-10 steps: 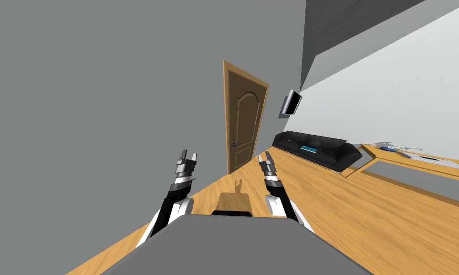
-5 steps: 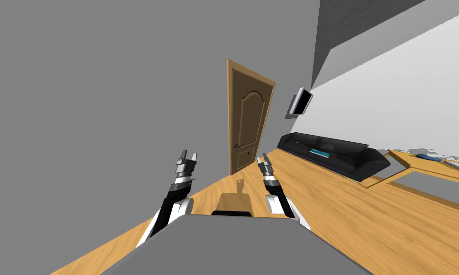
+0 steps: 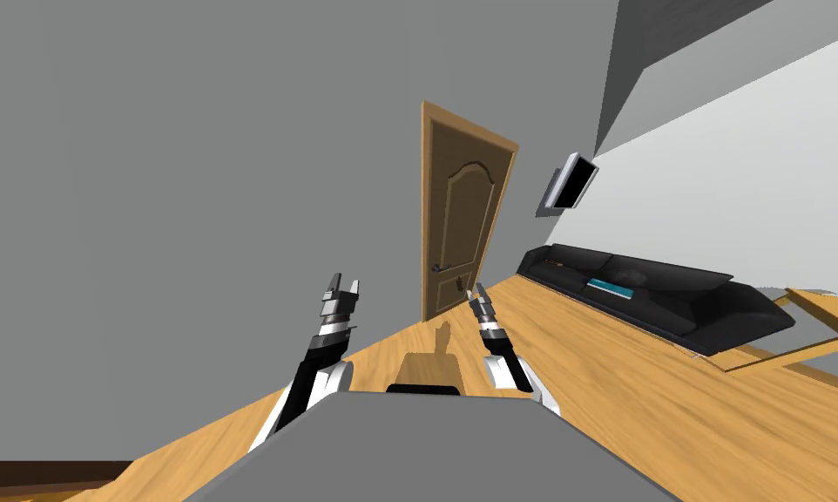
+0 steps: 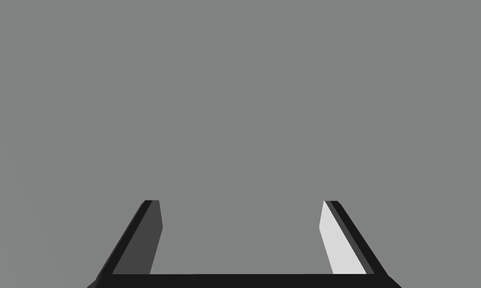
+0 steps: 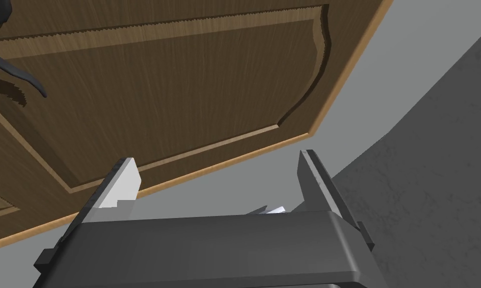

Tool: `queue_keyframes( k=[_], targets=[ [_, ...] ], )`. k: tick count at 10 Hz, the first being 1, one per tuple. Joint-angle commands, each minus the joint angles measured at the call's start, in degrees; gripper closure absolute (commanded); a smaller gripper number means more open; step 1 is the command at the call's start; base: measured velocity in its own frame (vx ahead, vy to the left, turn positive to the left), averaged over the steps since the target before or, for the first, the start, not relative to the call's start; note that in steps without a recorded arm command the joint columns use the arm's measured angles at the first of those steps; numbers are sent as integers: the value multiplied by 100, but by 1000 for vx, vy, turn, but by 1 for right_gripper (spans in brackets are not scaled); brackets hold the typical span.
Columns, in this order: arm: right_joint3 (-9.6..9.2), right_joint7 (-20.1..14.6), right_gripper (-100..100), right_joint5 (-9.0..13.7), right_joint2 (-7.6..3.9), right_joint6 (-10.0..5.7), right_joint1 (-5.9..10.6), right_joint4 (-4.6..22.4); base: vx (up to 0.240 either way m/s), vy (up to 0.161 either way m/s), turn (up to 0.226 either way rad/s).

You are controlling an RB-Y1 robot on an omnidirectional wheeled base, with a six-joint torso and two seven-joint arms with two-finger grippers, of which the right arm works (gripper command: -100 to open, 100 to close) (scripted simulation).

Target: Pull the door open

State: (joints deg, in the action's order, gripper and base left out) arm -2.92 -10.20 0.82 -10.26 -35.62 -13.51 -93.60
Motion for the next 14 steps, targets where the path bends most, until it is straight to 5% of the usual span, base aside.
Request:
queue_keyframes(
  k=[1, 14],
  targets=[
    [1, -16, -100, 6, -35, -57, 81, 282, 42, -29, 68],
    [-31, -227, -100, 86, -538, -368, 841, 2239, 41, -27, 105]
  ],
)
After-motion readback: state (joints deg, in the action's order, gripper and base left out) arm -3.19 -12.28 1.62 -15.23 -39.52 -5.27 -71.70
